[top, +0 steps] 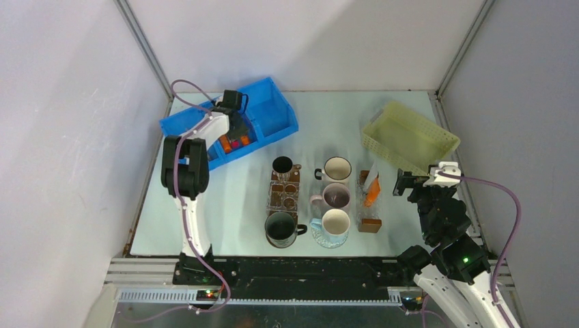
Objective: Prepare toiletry sets of a toothbrush and toothpaste on the tray
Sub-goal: Pick up the toothpaste from the storage box.
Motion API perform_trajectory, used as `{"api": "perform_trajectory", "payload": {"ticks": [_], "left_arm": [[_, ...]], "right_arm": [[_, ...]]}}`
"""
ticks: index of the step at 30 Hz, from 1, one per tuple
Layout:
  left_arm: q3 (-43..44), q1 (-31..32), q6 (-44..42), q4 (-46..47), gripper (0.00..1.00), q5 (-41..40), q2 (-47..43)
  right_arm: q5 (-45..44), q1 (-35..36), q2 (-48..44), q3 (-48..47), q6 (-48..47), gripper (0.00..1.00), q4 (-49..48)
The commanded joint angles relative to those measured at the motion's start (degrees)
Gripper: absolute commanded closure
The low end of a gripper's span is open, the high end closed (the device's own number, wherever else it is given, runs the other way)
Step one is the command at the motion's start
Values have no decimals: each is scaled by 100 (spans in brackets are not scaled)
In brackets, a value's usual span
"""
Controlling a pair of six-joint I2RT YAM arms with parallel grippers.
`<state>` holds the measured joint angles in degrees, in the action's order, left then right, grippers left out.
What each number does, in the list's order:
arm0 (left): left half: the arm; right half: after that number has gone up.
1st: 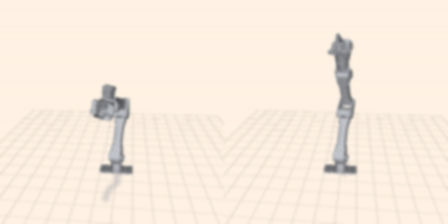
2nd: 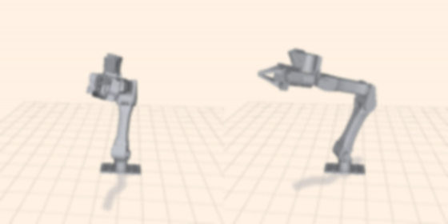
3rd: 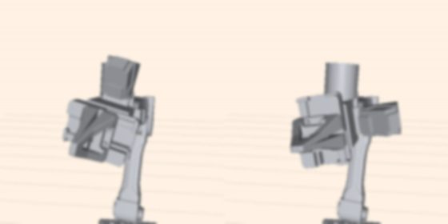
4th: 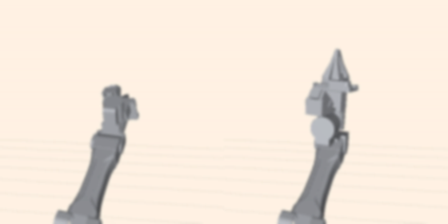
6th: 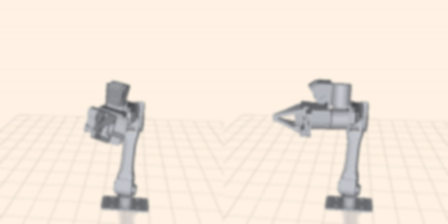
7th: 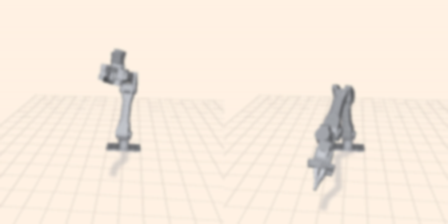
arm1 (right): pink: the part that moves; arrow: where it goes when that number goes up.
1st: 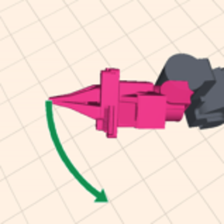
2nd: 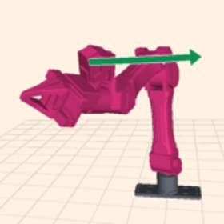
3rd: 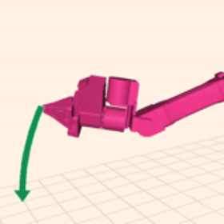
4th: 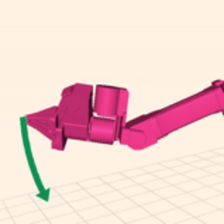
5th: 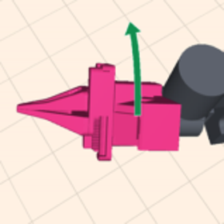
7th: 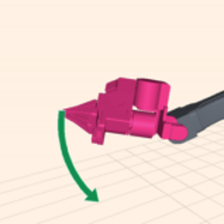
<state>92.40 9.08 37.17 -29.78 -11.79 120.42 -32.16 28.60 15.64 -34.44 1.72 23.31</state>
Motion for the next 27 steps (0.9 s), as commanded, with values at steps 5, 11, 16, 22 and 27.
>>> {"api": "perform_trajectory", "payload": {"ticks": [5,11,16,22,27], "left_arm": [[-110,-30,-204,43,53,-344,-434],[-515,-38,-99,731,40,-227,-838],[-549,-31,-96,939,40,-156,-892],[-416,-38,-62,849,41,33,-541],[-309,-35,-46,698,45,90,-300]], "right_arm": [[92,-38,28,-2,1,3,-176],[104,-46,47,4,-1,3,-171],[132,-57,47,22,-9,3,-195],[165,-70,47,25,-12,2,-187],[183,-67,55,24,-20,3,-186]]}}
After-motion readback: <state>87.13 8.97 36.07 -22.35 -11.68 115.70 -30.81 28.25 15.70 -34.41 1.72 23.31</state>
